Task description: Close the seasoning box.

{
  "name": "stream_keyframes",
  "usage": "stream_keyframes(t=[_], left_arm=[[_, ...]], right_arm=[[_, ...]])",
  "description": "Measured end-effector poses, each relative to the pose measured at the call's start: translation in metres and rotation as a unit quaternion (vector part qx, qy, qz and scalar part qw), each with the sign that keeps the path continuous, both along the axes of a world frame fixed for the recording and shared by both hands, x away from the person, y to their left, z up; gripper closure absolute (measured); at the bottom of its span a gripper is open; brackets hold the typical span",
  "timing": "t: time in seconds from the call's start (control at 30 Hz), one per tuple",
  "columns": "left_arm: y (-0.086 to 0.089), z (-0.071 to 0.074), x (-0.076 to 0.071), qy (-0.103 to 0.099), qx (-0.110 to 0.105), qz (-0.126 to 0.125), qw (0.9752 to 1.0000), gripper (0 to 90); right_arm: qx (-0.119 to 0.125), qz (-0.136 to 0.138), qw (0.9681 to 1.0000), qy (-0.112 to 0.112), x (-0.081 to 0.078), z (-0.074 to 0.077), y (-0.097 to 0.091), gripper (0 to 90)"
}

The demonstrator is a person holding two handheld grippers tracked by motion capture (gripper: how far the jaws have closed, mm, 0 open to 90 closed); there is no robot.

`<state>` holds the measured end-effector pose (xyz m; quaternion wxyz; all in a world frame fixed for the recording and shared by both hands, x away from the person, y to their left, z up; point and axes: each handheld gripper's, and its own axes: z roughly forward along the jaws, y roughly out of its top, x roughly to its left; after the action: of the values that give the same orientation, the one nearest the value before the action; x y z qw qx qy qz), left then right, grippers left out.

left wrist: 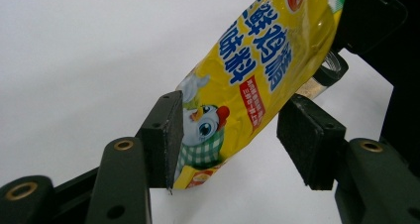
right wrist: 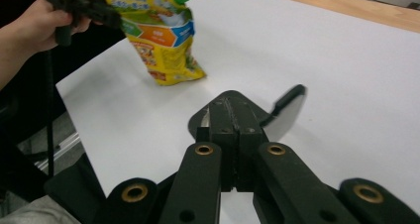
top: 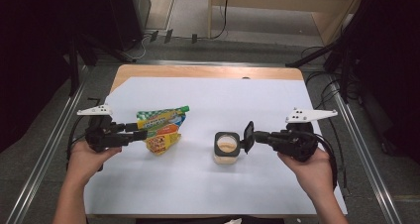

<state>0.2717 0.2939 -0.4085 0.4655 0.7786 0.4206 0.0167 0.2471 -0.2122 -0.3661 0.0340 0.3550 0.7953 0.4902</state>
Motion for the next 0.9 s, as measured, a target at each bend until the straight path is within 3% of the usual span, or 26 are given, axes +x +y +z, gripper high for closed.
stream_keyframes(t=[0.3, 0.5, 0.9], left_arm=[[0.012, -0.004, -0.002, 0.001, 0.001, 0.007, 1.0000, 43.0], [0.019, -0.005, -0.004, 0.000, 0.000, 0.016, 0.9999, 42.7], [0.033, -0.013, -0.001, 0.016, 0.009, 0.055, 0.9983, 43.0]], right_arm=[[0.000, -0.041, 0.9990, 0.019, 0.011, -0.018, -0.015, 90.0], [0.001, -0.039, 0.9986, 0.035, 0.016, -0.031, -0.011, 90.0], [-0.005, -0.028, 0.9990, 0.035, 0.016, -0.034, 0.000, 90.0]])
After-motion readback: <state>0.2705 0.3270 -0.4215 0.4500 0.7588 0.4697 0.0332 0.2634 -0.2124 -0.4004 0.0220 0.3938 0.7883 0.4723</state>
